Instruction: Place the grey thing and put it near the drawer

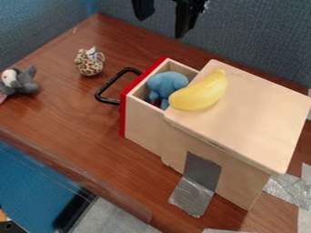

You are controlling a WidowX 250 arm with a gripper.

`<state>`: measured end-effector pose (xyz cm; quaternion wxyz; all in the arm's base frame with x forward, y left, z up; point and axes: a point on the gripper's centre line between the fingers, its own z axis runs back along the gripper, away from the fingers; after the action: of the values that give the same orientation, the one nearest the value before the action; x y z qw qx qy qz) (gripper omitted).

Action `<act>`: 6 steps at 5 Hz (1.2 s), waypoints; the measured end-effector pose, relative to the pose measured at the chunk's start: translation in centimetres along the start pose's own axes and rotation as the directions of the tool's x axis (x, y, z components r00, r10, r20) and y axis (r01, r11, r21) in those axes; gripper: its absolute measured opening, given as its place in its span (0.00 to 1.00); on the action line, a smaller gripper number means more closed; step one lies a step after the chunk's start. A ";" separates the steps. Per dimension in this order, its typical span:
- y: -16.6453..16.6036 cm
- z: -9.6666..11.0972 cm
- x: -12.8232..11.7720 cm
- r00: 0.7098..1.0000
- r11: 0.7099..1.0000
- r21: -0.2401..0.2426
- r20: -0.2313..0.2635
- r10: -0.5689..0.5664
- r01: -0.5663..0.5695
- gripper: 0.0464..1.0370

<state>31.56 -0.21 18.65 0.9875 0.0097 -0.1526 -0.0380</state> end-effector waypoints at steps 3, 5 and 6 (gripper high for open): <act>9.6 -0.6 -3.8 0.991 0.992 0.014 -0.044 0.128 -0.127 0.96; 18.7 -2.7 -8.8 0.980 0.983 0.064 -0.082 0.179 -0.174 0.96; 20.2 -5.0 -9.8 0.977 0.981 0.075 -0.100 0.187 -0.180 0.96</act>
<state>25.25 20.70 11.56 0.9927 0.0300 -0.1010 0.0587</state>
